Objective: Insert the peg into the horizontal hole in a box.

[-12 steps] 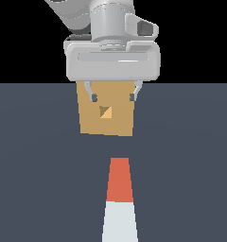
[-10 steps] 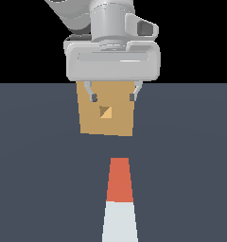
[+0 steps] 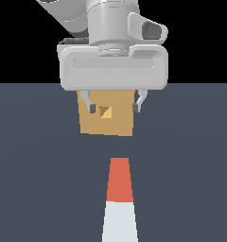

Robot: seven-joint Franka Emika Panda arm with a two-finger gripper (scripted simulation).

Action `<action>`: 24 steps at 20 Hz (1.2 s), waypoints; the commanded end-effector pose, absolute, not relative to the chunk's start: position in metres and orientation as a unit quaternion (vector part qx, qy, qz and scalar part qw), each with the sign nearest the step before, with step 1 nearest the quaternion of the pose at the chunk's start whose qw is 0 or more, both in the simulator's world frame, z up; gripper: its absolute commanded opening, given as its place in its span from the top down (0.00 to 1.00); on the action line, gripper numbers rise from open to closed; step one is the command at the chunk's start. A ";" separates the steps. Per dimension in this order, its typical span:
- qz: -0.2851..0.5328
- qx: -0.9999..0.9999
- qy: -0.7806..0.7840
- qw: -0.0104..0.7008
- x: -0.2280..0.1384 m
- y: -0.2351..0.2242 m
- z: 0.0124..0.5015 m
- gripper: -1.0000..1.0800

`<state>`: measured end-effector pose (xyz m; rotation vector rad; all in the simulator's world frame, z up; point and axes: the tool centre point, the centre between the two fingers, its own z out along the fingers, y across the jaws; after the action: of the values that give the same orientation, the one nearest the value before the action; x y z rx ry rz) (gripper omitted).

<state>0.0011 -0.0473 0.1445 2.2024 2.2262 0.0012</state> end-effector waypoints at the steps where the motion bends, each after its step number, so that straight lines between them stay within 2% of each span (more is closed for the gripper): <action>1: 0.000 0.706 0.708 0.004 0.001 -0.071 0.134 0.04; 13: 0.000 0.720 0.694 0.001 0.004 -0.198 0.080 0.04; 18: 0.000 0.723 0.691 0.000 0.005 -0.220 0.071 0.04; 24: 0.000 0.724 0.690 0.000 0.005 -0.224 0.069 0.04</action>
<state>0.0048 -0.2245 0.0692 2.2741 2.1679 -0.0017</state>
